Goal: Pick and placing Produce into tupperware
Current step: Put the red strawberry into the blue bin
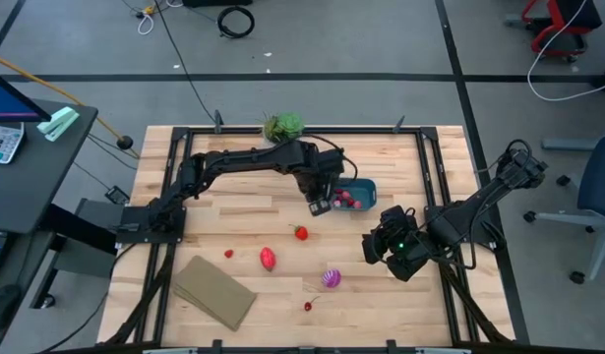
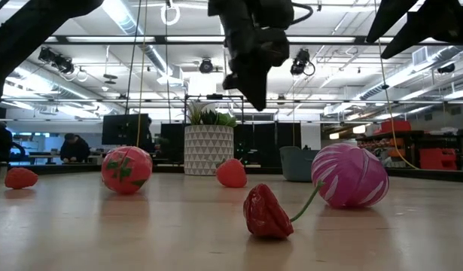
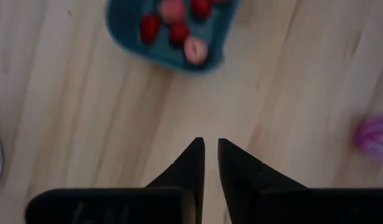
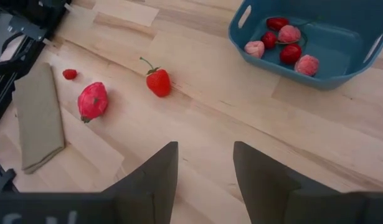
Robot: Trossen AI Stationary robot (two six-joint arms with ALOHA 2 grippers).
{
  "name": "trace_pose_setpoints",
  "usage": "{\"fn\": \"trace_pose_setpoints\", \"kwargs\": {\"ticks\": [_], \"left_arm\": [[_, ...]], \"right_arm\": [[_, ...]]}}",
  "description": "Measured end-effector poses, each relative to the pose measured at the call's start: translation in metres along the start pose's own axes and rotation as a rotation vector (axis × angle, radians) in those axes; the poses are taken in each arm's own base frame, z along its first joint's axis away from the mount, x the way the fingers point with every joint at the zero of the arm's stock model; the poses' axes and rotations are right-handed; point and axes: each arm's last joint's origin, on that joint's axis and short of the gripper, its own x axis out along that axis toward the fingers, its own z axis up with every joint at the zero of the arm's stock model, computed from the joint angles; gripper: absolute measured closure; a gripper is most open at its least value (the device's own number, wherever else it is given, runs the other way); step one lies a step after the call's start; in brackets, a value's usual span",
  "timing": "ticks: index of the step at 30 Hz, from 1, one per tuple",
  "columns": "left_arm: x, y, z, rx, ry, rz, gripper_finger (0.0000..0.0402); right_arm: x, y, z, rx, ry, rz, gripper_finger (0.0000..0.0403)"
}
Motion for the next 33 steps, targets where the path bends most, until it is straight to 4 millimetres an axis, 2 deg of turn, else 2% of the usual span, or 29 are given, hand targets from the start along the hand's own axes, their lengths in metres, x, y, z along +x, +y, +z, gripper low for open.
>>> {"fn": "trace_pose_setpoints", "kwargs": {"ticks": [7, 13, 15, 24, 29, 33], "left_arm": [[0.000, -0.015, -0.015, 0.036, 0.124, 0.010, 0.0367], [-0.006, -0.030, -0.021, 0.066, 0.136, 0.004, 0.0383], [-0.017, -0.034, -0.024, 0.070, 0.127, -0.001, 0.0389], [-0.091, -0.035, -0.040, 0.031, -0.030, -0.036, 0.0383], [-0.124, -0.032, -0.062, -0.010, -0.096, -0.043, 0.0375], [-0.151, -0.028, -0.088, -0.061, -0.158, -0.053, 0.0379]], "right_arm": [[0.000, 0.000, 0.000, 0.000, 0.000, 0.000, 0.0239], [0.000, 0.000, 0.000, 0.003, 0.000, 0.000, 0.0239], [0.000, 0.000, 0.000, 0.007, 0.003, 0.000, 0.0239], [0.000, 0.001, -0.001, 0.014, 0.023, 0.008, 0.0239], [0.000, 0.007, -0.002, -0.010, 0.061, 0.056, 0.0239], [-0.001, 0.017, -0.003, -0.089, 0.073, 0.153, 0.0239]]}}
